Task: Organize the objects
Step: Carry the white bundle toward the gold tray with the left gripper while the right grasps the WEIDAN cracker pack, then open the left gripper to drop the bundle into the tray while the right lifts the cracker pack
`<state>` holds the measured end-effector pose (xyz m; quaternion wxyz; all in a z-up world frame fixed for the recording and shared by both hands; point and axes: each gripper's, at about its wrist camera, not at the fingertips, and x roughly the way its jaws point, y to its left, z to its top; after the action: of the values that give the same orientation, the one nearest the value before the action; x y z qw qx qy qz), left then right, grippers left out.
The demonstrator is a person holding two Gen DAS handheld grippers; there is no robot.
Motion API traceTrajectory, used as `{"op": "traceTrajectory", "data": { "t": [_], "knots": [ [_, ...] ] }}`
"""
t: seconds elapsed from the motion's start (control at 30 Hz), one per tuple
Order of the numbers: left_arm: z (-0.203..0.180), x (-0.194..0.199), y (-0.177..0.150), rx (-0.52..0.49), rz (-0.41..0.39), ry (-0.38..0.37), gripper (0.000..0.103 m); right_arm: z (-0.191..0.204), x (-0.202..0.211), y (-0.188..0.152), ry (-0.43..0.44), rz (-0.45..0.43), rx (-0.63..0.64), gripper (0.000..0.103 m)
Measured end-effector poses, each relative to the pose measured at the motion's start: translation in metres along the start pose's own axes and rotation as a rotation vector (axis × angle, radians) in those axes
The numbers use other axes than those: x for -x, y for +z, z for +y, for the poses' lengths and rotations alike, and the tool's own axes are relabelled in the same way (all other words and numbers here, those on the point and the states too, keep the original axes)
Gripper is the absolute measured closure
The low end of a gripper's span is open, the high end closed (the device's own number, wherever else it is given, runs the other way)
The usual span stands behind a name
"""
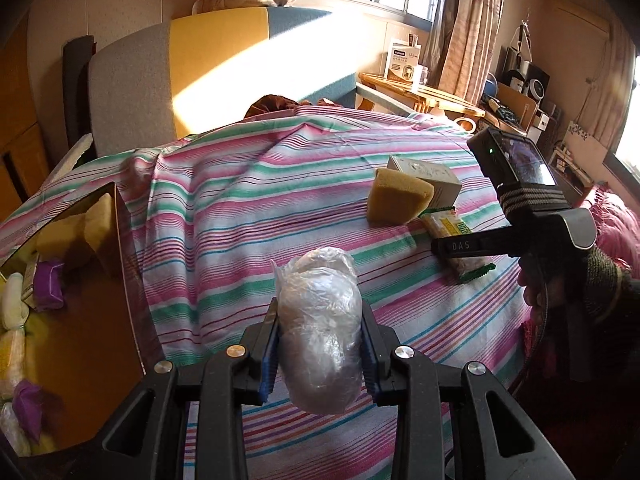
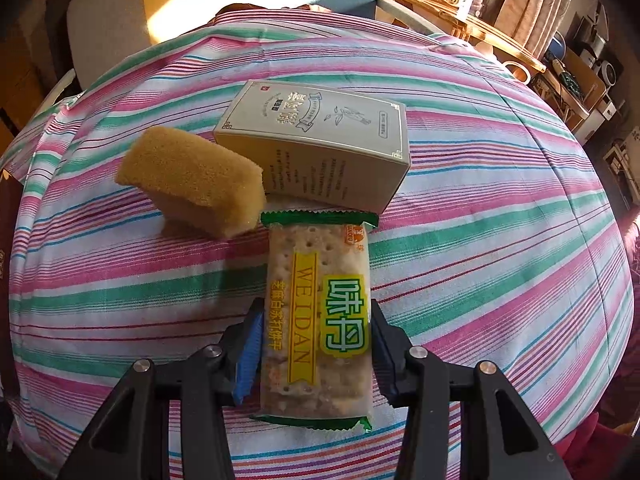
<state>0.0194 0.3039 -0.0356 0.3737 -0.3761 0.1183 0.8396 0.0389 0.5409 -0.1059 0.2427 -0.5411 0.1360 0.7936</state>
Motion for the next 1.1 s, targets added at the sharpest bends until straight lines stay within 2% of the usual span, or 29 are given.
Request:
{"op": "traceTrajectory", "data": {
  "t": [0.27, 0.33, 0.63, 0.83, 1.0, 1.1],
  "knots": [
    [0.019, 0.032, 0.006, 0.042, -0.044, 0.037, 0.069, -0.004, 0.004, -0.006, -0.009, -0.009, 0.008, 0.055],
    [0.025, 0.038, 0.005, 0.052, -0.053, 0.049, 0.068, 0.006, 0.0, -0.008, -0.013, -0.01, 0.012, 0.055],
    [0.073, 0.057, -0.007, 0.146, -0.06, 0.099, 0.068, 0.011, 0.007, -0.012, -0.036, -0.023, 0.037, 0.056],
    [0.142, 0.079, -0.027, 0.315, -0.054, 0.11, 0.068, 0.011, -0.01, 0.006, -0.056, -0.028, 0.062, 0.056],
    [0.214, 0.103, -0.049, 0.484, -0.057, 0.156, 0.068, 0.014, -0.011, 0.006, -0.064, -0.028, 0.077, 0.056],
    [0.244, 0.106, -0.06, 0.553, -0.04, 0.188, 0.068, 0.014, -0.012, 0.008, -0.066, -0.028, 0.082, 0.056]
  ]
}}
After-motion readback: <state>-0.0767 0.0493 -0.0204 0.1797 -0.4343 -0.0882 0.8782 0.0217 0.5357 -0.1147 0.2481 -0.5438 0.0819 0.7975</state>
